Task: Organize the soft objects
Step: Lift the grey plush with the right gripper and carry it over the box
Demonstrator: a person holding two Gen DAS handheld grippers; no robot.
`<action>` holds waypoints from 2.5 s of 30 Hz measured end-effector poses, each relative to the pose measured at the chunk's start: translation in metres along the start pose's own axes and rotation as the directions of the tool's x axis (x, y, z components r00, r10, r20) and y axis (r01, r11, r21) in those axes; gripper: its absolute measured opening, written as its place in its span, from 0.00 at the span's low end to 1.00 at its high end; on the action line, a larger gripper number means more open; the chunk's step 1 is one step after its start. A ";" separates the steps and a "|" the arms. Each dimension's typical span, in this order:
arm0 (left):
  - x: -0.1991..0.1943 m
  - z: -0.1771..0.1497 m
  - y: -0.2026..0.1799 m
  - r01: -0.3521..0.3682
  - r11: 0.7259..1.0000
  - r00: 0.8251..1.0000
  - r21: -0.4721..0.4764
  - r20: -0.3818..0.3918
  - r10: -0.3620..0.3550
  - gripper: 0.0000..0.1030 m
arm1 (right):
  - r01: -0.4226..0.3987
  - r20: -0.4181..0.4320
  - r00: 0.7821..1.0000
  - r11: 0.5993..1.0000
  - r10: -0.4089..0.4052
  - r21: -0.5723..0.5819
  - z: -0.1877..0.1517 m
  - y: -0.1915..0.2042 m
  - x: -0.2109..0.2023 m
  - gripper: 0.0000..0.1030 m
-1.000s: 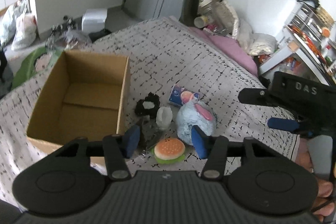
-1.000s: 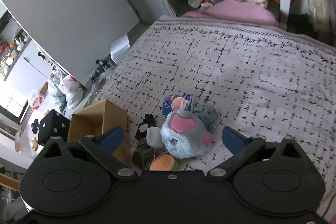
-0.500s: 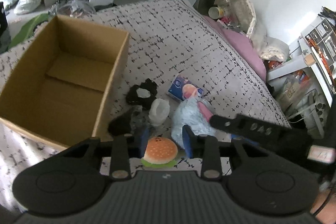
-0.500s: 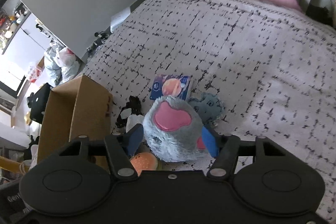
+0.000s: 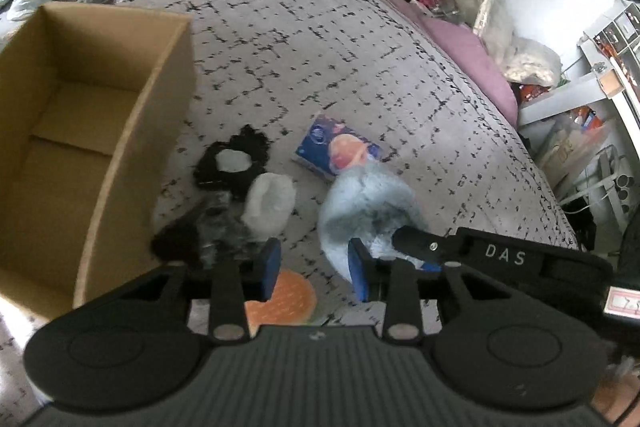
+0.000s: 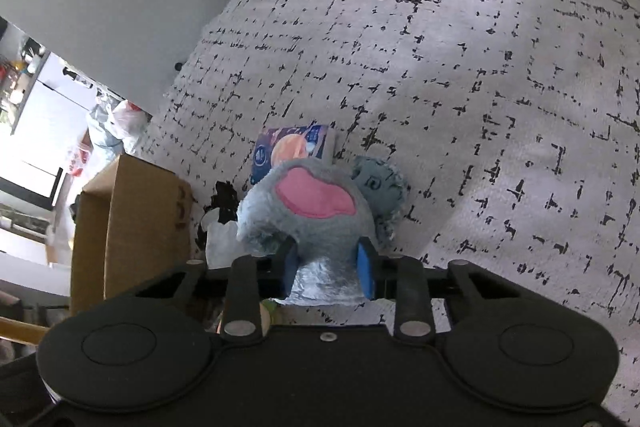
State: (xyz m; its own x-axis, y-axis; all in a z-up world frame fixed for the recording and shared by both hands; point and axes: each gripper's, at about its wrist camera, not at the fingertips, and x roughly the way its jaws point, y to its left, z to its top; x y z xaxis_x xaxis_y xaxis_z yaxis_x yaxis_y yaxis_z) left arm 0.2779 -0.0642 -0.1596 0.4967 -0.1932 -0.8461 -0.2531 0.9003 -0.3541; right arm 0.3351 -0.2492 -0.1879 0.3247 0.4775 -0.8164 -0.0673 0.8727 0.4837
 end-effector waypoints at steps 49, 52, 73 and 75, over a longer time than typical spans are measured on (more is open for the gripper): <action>-0.070 0.041 0.006 0.096 0.994 0.991 -0.054 0.102 -0.090 0.16 | -0.211 0.150 0.966 0.977 0.211 -0.020 -0.023 0.052 -0.065 0.21; -0.085 0.041 0.013 0.090 0.995 0.989 -0.052 0.119 -0.083 0.16 | -0.220 0.152 0.963 0.974 0.224 -0.045 -0.029 0.066 -0.069 0.21; -0.165 0.039 0.097 0.048 0.992 0.977 -0.113 0.212 -0.023 0.16 | -0.295 0.141 0.937 0.939 0.321 -0.174 -0.066 0.163 -0.064 0.21; -0.166 0.039 0.106 0.039 0.992 0.977 -0.119 0.213 -0.013 0.16 | -0.293 0.132 0.939 0.938 0.319 -0.186 -0.069 0.171 -0.060 0.21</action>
State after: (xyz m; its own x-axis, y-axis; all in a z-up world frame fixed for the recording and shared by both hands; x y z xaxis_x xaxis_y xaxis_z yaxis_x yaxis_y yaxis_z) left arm 0.2009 0.0783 -0.0410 0.6657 -0.1169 -0.7370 -0.3303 0.8395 -0.4315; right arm 0.2390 -0.1215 -0.0783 0.4077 0.7131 -0.5704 -0.3339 0.6978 0.6337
